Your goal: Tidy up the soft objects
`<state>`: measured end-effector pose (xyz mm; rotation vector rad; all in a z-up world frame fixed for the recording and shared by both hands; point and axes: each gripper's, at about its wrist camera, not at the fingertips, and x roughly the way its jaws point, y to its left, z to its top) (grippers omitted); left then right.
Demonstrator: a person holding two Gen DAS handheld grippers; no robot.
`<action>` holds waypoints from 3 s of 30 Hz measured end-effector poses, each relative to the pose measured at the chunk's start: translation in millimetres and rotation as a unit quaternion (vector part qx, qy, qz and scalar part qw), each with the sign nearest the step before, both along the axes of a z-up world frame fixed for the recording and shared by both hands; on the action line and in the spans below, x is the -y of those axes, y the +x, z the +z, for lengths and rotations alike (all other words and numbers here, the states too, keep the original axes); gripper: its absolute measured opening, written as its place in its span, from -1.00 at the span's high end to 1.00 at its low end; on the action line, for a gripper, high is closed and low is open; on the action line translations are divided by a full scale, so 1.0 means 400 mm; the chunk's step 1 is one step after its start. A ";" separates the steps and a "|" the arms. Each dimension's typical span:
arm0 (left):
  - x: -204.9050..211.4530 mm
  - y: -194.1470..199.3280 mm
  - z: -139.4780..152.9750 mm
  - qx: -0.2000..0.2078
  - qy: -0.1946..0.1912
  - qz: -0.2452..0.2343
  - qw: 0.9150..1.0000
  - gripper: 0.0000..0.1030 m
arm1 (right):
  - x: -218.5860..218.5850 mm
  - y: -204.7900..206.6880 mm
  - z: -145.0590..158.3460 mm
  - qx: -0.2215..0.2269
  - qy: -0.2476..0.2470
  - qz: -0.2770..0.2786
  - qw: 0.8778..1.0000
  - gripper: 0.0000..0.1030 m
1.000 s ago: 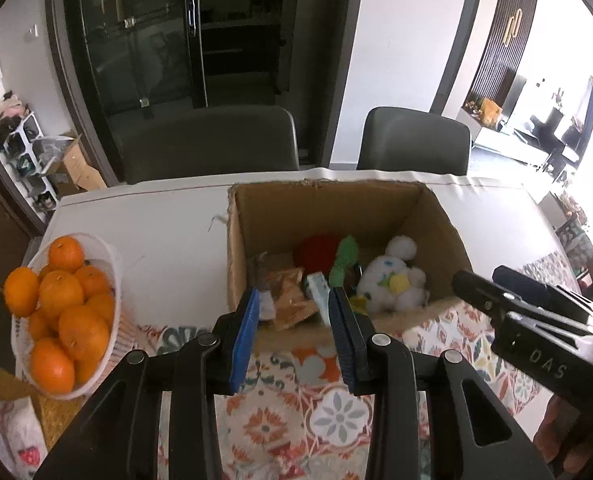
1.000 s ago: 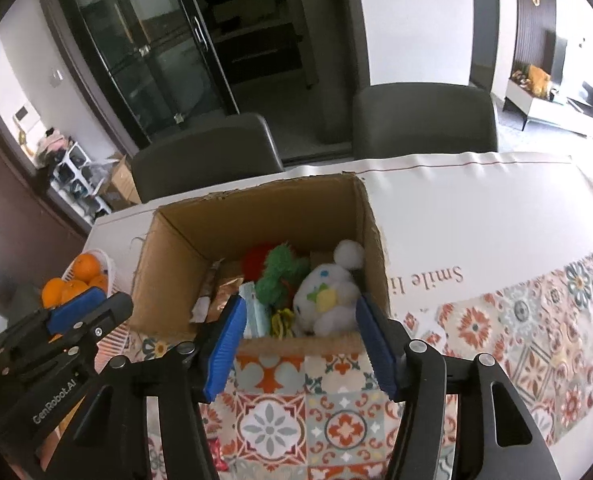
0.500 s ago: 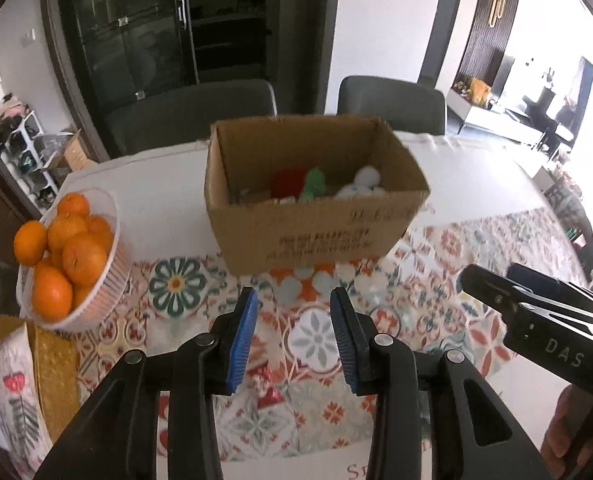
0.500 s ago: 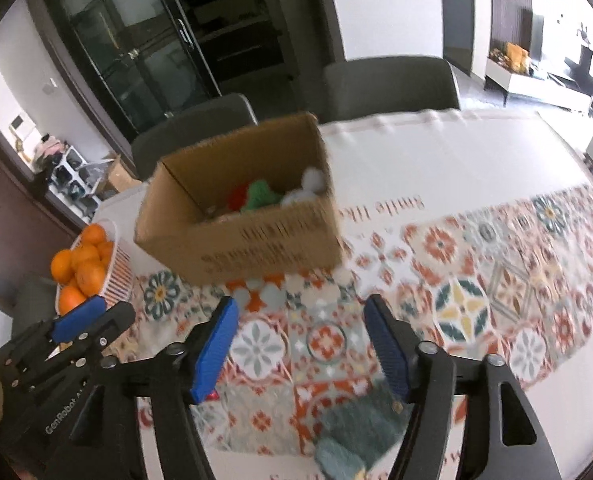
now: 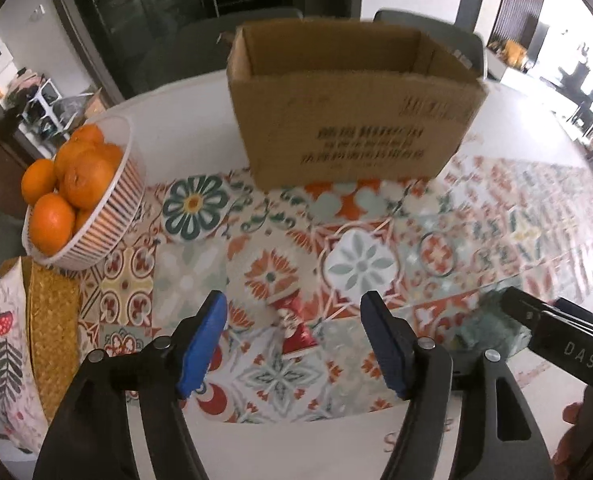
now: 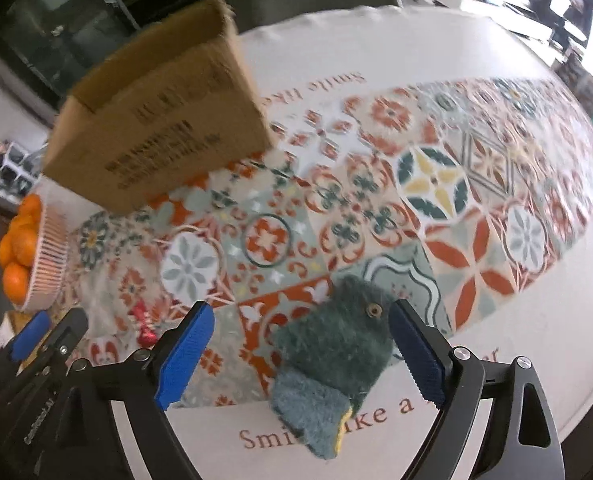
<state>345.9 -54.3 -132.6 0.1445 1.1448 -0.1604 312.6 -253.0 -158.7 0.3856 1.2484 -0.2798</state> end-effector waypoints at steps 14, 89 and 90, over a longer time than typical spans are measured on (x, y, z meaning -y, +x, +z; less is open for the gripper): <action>0.023 0.009 -0.155 -0.040 0.066 0.017 0.997 -0.34 | 0.018 -0.046 -0.146 -0.063 -0.004 -0.036 0.997 -0.75; -0.011 -0.041 -0.067 -0.014 -0.076 -0.013 0.997 0.57 | -0.095 -0.052 -0.036 0.084 0.056 0.090 0.991 0.84; -0.011 -0.041 -0.069 -0.014 -0.075 -0.012 0.997 0.57 | -0.092 -0.052 -0.043 0.080 0.061 0.087 0.991 0.69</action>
